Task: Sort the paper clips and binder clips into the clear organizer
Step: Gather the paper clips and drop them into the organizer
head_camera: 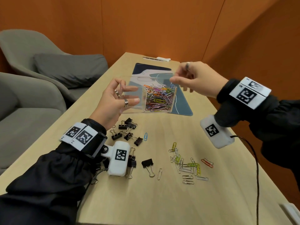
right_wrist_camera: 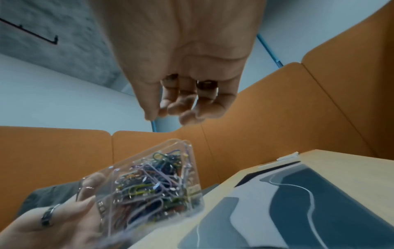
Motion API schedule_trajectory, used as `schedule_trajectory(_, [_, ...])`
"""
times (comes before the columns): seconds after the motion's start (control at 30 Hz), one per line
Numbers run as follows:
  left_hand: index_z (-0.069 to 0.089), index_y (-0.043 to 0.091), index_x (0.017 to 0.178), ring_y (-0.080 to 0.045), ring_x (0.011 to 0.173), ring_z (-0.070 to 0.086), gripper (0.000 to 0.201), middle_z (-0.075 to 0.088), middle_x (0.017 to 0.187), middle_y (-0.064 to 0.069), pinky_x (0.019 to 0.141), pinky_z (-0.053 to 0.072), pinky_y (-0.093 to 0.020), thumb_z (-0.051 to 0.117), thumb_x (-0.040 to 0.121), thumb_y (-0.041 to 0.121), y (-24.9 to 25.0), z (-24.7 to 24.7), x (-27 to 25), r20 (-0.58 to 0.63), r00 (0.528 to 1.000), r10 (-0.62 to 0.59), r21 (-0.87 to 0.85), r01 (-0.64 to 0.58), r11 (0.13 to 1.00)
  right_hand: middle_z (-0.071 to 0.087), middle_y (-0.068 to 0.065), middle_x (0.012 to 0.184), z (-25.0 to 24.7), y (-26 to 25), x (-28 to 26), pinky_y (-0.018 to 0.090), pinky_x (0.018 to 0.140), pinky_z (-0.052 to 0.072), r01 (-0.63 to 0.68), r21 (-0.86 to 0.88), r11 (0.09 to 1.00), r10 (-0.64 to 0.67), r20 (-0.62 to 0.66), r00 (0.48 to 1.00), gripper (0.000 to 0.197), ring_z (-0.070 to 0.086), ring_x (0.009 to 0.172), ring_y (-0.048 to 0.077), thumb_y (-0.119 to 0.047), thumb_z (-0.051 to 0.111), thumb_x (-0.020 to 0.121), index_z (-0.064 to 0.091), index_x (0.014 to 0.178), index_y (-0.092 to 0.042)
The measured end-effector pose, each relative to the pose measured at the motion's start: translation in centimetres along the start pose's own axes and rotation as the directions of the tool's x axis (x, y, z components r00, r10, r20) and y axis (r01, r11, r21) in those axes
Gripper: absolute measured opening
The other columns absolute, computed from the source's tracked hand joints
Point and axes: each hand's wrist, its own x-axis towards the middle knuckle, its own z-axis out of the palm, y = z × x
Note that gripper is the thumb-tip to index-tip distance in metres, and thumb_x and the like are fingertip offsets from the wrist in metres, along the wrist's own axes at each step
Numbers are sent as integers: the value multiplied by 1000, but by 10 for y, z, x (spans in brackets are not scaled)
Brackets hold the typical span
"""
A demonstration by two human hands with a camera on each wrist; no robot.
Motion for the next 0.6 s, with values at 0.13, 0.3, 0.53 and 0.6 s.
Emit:
schedule_trajectory(0.13, [37,22,78,-33,101,58,45,61,113,-11,73,53,-29,62,74,-15,0,-2,0,-19,1000,9,-14,-9,1000,62,6,66,-3,24,-42,29,57,54,-156,103,982,156,14,988,39,59,57,15,-39,53,89,60,87,-1])
schedule_trajectory(0.3, [38,23,78,-31,104,59,45,61,112,-9,72,54,-26,62,74,-14,-1,1,-1,1,1000,-2,-2,2,1000,69,1,86,27,58,-97,23,64,55,-384,-83,919,359,577,734,24,64,71,10,-31,59,90,65,98,-9])
schedule_trajectory(0.53, [38,24,78,-30,105,61,44,63,110,-6,71,55,-26,65,72,-10,-2,1,-2,10,1000,3,-4,-3,1000,64,0,75,44,67,-124,26,70,57,-521,12,853,392,644,657,22,58,63,9,-25,62,89,66,100,-6])
schedule_trajectory(0.6, [39,24,78,-30,104,62,43,63,111,-7,70,55,-26,67,67,-6,-2,1,-2,13,1000,1,-11,-1,1000,64,-1,75,45,60,-127,23,68,56,-507,62,860,347,658,669,18,58,60,4,-23,65,88,68,98,-9])
